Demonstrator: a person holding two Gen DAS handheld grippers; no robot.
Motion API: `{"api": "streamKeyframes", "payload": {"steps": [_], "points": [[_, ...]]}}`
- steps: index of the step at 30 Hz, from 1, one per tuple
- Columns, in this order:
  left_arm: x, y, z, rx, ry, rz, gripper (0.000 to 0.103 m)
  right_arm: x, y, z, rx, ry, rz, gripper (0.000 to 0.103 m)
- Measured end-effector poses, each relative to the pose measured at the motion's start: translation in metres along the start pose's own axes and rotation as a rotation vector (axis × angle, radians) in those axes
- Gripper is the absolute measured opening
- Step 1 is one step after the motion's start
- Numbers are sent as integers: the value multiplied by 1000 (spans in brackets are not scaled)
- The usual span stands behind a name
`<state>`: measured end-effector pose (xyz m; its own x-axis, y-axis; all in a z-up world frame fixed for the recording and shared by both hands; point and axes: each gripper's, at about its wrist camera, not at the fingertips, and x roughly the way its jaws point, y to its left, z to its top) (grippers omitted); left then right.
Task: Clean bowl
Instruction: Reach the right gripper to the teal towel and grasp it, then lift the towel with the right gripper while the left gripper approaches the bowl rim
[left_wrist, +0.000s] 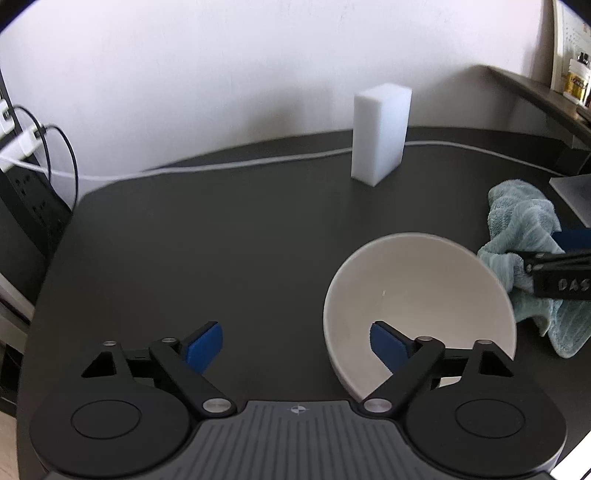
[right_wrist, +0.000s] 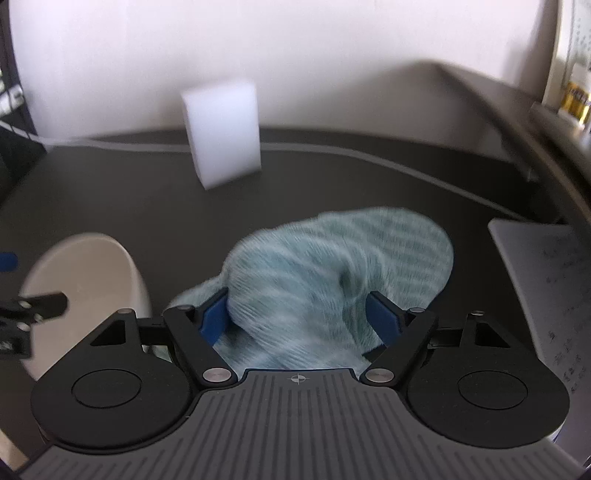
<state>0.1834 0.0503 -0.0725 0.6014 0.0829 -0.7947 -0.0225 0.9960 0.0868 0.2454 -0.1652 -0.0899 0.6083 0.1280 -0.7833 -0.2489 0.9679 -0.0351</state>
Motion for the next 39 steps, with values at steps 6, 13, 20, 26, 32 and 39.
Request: {"api": "streamKeyframes", "payload": {"steps": [6, 13, 20, 26, 32, 39], "points": [[0, 5, -4, -8, 13, -5, 79, 5, -1, -6, -29, 2, 82, 45], [-25, 11, -5, 4, -36, -8, 81, -58, 9, 8, -57, -129, 92, 27], [-66, 37, -15, -19, -105, -8, 86, -132, 50, 41, -177, -205, 270, 27], [-57, 46, -33, -10, -58, 63, 80, -88, 99, 35, -345, -13, 270, 27], [-25, 36, -39, 5, -1, 63, 74, -61, 125, 25, -457, 60, 250, 28], [-6, 31, -38, -35, 31, 5, 74, -32, 123, 33, -379, 131, 264, 29]]}}
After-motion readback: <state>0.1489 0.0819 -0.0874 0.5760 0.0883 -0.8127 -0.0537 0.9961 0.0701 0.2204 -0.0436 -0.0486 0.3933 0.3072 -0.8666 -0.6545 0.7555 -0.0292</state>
